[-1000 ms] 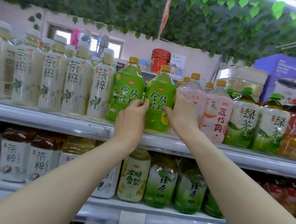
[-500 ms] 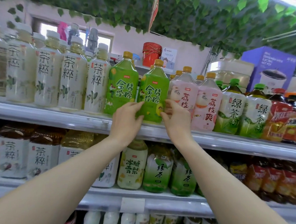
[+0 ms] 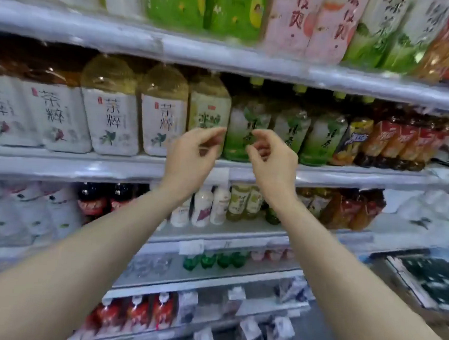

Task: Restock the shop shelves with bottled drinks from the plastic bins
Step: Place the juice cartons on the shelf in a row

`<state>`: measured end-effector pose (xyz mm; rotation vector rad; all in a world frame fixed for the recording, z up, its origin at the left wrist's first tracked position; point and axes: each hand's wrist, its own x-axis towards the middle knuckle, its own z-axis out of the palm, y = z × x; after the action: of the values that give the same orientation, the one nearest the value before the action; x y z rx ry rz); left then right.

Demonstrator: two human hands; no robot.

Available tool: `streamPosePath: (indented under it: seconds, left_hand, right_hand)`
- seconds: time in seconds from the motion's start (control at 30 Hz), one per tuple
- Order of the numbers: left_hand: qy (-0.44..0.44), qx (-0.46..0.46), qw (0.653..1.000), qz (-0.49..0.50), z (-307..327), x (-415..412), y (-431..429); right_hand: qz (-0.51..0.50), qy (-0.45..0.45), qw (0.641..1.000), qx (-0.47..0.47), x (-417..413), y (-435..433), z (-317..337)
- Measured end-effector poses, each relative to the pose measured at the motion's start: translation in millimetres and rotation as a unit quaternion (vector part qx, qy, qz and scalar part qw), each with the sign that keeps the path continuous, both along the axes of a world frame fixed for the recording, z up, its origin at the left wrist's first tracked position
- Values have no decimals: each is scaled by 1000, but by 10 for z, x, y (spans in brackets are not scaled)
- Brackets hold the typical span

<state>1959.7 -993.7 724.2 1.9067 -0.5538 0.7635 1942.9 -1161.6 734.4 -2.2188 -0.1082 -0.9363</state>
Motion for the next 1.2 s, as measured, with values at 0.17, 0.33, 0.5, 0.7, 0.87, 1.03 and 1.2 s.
streamPosePath:
  seconds: [0.17, 0.33, 0.5, 0.7, 0.87, 1.03, 1.2]
  left_hand:
    - [111, -12, 993, -27, -969, -254, -4]
    - [202, -14, 978, -41, -1848, -413, -71]
    - [308, -14, 950, -41, -2662, -590, -154]
    - [386, 5, 922, -19, -3594, -830, -311]
    - [467, -19, 884, -3, -4441, -973, -497]
    - [517, -35, 855, 25, -5365, -1128, -590]
    - [547, -37, 836, 22, -6392, -1233, -662]
  right_hand:
    - [-18, 109, 993, 50, -296, -189, -1010]
    - [-45, 237, 966, 91, -477, -366, -1956]
    - [-12, 336, 928, 159, -669, -470, -2818]
    - [38, 458, 879, 129, -910, -612, -3824]
    - [61, 527, 842, 103, -1057, -791, -4656]
    - [87, 586, 802, 73, -1022, -1013, -5446]
    - [100, 593, 797, 45, -900, -1161, -6332]
